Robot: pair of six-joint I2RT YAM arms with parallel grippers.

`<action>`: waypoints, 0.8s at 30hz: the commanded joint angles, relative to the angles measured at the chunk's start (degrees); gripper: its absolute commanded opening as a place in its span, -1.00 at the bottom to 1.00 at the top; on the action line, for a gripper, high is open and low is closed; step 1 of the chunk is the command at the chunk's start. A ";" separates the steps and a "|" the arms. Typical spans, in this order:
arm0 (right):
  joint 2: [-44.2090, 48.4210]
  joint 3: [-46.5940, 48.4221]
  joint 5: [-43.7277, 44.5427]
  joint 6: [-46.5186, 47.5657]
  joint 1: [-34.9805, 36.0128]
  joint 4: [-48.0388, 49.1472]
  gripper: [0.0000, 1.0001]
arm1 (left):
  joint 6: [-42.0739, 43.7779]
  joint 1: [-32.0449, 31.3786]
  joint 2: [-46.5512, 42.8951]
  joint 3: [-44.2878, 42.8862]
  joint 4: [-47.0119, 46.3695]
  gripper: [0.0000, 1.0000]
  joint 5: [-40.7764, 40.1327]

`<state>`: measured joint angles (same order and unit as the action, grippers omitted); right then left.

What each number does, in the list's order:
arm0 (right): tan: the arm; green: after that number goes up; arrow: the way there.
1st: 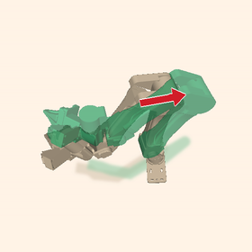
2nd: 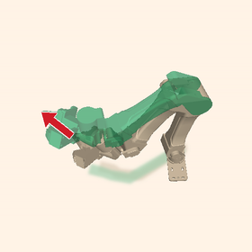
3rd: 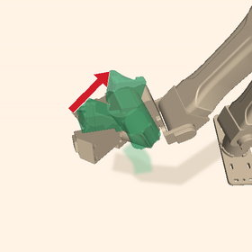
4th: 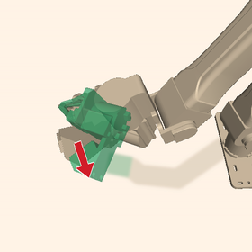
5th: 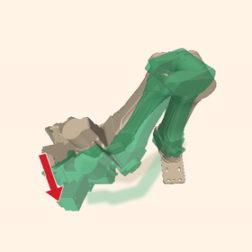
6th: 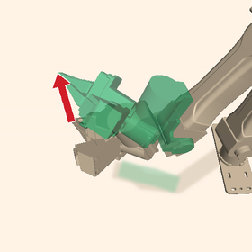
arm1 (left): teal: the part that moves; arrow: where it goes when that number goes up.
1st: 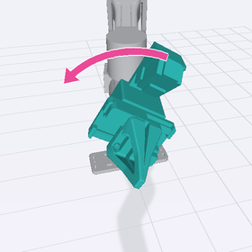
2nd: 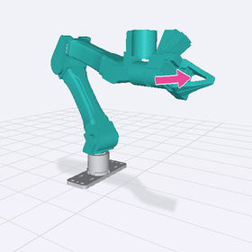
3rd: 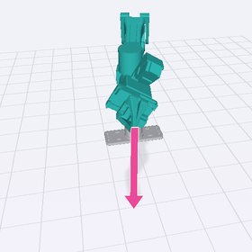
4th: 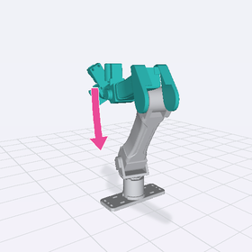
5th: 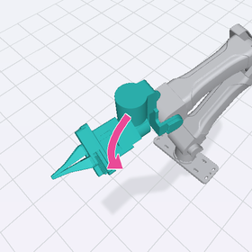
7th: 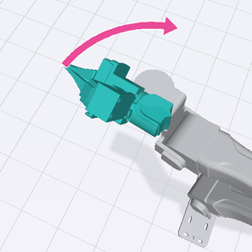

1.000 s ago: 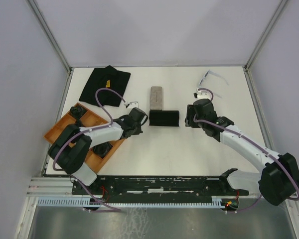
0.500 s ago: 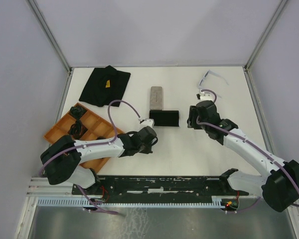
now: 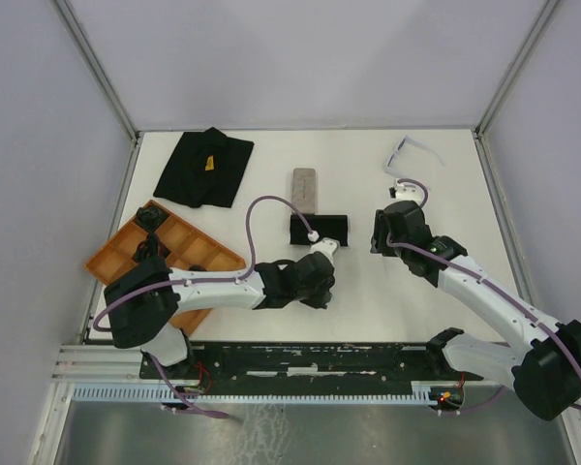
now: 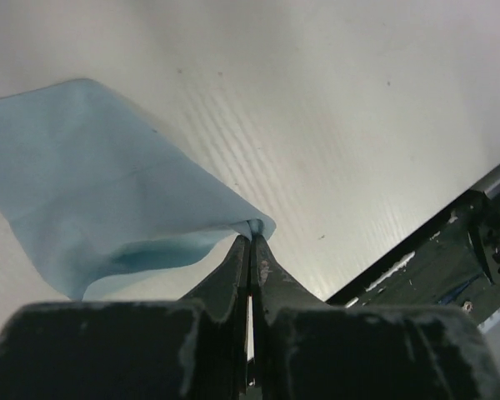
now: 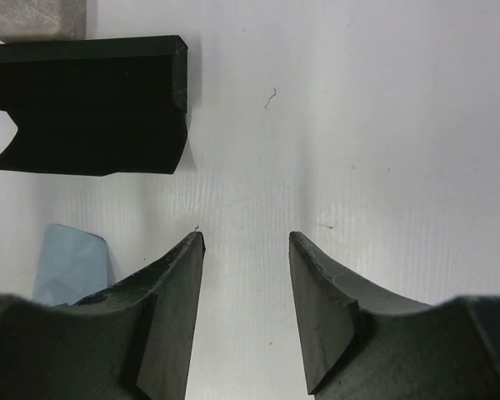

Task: Organize the sunglasses
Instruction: Move the glasses cleaning cloth to the center of the board.

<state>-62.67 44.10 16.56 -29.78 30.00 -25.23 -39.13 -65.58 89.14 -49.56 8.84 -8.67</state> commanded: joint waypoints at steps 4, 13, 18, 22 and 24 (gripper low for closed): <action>1.43 0.11 2.42 -0.72 -0.09 -0.48 0.09 | 4.21 -2.61 2.67 -3.58 -3.71 -0.70 3.15; 2.03 -1.11 0.69 -0.73 -0.08 -0.44 0.12 | 5.55 -2.05 -13.13 2.41 -2.29 0.04 -6.10; 1.54 -1.20 -2.08 0.42 -0.07 -0.06 0.14 | 7.47 4.47 -15.38 4.13 -2.31 0.02 -5.93; 1.08 -1.37 -2.93 0.51 -0.12 0.05 0.14 | 11.65 9.36 -10.86 2.44 -2.60 -0.05 -4.41; 0.93 -1.38 -3.16 0.63 -0.07 0.09 0.15 | 14.27 10.82 -7.30 1.31 -2.96 -0.11 -4.02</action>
<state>-61.89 42.98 14.44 -29.87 29.98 -26.41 -32.10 -57.17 76.44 -46.50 7.07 -12.53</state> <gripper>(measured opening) 0.571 0.470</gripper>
